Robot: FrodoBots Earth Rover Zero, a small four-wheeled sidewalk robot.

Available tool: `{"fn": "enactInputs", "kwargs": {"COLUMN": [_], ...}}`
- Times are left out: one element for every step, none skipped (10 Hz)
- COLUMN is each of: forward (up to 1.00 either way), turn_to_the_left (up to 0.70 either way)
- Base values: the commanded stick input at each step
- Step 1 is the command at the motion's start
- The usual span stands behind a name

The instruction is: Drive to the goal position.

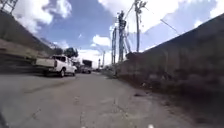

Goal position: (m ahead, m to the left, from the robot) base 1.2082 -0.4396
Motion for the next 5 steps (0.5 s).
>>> {"fn": "enactInputs", "kwargs": {"forward": [0.7,0.7,0.7,0.7,0.7], "turn_to_the_left": [0.27,0.27,0.27,0.27,0.27]}}
